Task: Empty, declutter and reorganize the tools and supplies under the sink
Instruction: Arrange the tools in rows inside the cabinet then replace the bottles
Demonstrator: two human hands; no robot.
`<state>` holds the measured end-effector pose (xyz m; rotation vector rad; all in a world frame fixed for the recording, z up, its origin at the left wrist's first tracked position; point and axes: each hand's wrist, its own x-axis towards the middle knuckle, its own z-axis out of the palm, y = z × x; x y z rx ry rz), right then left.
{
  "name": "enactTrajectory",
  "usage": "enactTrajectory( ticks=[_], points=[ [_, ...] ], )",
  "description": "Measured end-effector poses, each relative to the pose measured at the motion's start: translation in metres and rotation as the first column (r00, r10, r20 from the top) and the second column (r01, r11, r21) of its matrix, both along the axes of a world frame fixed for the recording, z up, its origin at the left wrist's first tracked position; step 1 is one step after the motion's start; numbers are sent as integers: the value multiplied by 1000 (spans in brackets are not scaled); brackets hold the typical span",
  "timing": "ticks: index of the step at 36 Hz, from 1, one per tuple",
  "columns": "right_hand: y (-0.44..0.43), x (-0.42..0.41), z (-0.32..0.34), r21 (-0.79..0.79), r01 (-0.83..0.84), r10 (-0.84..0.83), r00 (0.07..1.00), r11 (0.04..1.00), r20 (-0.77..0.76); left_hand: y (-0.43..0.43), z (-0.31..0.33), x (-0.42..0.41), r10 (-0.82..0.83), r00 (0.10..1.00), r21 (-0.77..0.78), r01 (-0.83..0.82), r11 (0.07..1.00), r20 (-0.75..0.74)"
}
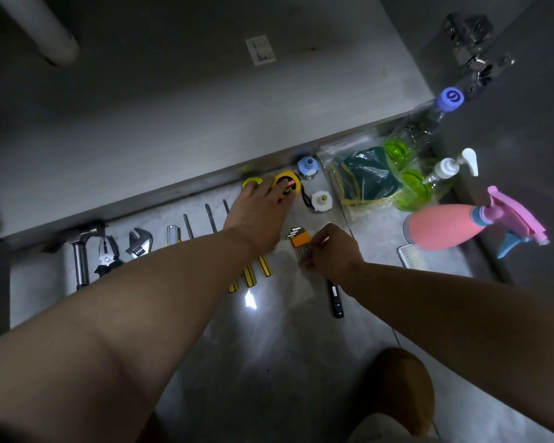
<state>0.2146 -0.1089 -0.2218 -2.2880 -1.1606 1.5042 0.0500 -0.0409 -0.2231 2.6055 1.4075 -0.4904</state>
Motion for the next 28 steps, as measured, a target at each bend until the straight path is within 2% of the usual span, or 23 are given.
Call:
enactTrajectory(
  ticks=[10, 13, 16, 19, 23, 25, 28],
  points=[
    [3, -4, -3, 68, -112, 105, 990, 991, 93, 3, 2, -5, 39, 999, -77, -39, 996, 5],
    [-2, 3, 0, 119, -209, 192, 971, 971, 145, -3, 2, -7, 69, 996, -78, -64, 995, 59],
    [-13, 14, 6, 153, -289, 244, 934, 945, 261, -17, 2, -9, 73, 987, -23, -71, 997, 143],
    [-32, 26, 11, 58, -410, 362, 855, 910, 372, -39, 0, -11, 0, 980, 22, -5, 1000, 201],
    [-53, 33, 11, -145, -484, 500, 775, 863, 387, -70, -10, -11, -107, 966, -25, 116, 993, 237],
    [-61, 32, 7, -176, -514, 541, 757, 839, 367, -81, -15, -11, -139, 964, -44, 153, 987, 225],
    [-68, 27, 4, -136, -508, 518, 768, 851, 377, -93, -17, -9, -133, 973, -62, 147, 987, 190]
  ],
)
